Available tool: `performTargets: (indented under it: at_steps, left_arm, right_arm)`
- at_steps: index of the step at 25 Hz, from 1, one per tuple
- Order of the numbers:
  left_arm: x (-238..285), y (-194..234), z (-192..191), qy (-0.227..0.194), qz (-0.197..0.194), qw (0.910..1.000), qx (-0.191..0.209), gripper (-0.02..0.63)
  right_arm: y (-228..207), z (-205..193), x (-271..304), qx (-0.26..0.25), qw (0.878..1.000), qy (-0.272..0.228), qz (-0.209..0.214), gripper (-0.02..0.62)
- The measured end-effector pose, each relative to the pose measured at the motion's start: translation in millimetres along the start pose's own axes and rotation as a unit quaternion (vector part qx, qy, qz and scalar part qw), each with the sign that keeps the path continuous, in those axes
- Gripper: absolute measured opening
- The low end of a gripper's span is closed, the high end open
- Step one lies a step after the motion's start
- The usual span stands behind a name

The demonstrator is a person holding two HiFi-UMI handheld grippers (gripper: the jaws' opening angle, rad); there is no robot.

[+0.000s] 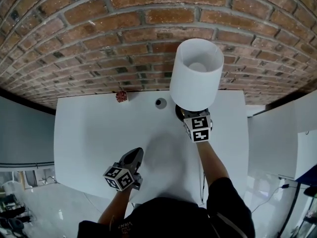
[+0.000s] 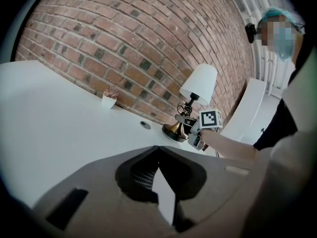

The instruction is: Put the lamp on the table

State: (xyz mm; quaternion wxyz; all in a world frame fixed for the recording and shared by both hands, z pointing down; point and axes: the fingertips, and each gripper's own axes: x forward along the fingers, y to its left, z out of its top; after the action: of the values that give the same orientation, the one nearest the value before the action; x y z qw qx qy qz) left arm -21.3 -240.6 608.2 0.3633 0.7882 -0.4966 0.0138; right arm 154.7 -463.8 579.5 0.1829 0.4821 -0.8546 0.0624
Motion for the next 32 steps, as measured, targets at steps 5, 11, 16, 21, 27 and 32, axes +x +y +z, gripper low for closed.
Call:
performTargets:
  at_steps: [5,11,16,21,27,32]
  left_arm:
    - [11.7,-4.3,-1.4,0.014,-0.009,0.9998,0.011,0.005]
    - [19.9,-4.7,-2.1,0.028,-0.015,0.9992,0.026,0.005]
    - [24.1,-3.8,-5.7,0.039,-0.018,0.9986,0.030,0.005]
    - [27.1,-4.5,-6.4,0.047,-0.022,0.9982,0.032,0.005]
    - [30.6,-9.1,-6.2,0.051,-0.026,0.9977,0.036,0.005]
    - [29.2,-12.1,-6.5,0.051,-0.027,0.9977,0.037,0.005]
  right_arm:
    - [-3.2,-5.4,5.2,-0.004,1.000,-0.005,-0.002,0.100]
    - [-9.8,-6.0,7.6,-0.007,1.000,-0.028,-0.007,0.100]
    - [-12.8,-10.7,11.3,-0.006,0.999,-0.035,-0.008,0.100]
    - [-15.2,-12.4,12.1,0.002,0.999,-0.048,-0.006,0.100]
    - [-15.6,-15.4,9.6,0.004,0.998,-0.060,-0.004,0.101]
    - [-16.2,-20.5,10.0,0.011,0.998,-0.062,0.002,0.108]
